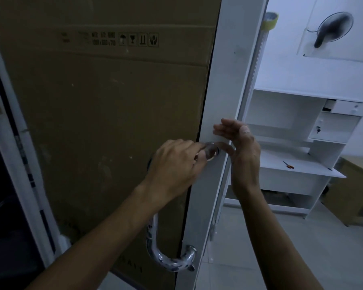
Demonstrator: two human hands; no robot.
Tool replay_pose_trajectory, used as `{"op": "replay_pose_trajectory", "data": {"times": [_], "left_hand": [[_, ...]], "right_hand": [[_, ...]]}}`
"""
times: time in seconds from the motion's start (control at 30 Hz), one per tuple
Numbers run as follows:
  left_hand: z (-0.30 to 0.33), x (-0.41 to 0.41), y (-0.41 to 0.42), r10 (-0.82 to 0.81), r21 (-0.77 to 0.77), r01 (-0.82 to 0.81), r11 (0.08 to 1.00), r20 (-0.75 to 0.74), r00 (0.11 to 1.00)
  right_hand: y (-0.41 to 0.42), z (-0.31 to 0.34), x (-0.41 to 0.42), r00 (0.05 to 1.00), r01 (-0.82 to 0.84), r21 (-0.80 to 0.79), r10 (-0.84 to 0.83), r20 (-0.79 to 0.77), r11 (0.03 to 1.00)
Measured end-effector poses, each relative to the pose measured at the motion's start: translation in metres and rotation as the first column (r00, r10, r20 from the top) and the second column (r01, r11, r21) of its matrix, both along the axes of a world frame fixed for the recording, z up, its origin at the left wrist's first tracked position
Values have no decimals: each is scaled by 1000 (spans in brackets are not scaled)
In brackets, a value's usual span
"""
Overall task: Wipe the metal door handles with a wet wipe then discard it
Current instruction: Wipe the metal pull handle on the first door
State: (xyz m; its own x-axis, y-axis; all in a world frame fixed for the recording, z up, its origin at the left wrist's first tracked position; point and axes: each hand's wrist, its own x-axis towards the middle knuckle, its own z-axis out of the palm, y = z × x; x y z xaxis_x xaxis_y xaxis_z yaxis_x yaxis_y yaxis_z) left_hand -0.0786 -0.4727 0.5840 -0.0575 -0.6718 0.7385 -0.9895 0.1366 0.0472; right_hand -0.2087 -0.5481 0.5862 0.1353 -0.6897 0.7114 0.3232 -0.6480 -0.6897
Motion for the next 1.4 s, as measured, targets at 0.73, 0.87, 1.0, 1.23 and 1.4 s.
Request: {"op": "replay_pose_trajectory", "data": {"times": [0.73,0.87,1.0,1.23,1.4], "left_hand": [[-81,46,12,-185,-179,245,953,-983,3],[-115,26,13,-418,-376,216,901,-886,199],[-139,22,3,-364,-316,195,928,-670,647],[-142,56,-23,146,-383,-126,915,23,989],[-144,73,-16,185,-338,-119,934,170,968]], "right_hand": [[11,21,52,955,52,-361,-152,-255,931],[9,20,51,964,50,-337,-133,-230,940],[12,22,48,987,-4,-241,-36,-159,971],[13,23,38,998,-46,-136,38,-58,990],[18,21,33,998,-43,-113,37,-55,993]]}}
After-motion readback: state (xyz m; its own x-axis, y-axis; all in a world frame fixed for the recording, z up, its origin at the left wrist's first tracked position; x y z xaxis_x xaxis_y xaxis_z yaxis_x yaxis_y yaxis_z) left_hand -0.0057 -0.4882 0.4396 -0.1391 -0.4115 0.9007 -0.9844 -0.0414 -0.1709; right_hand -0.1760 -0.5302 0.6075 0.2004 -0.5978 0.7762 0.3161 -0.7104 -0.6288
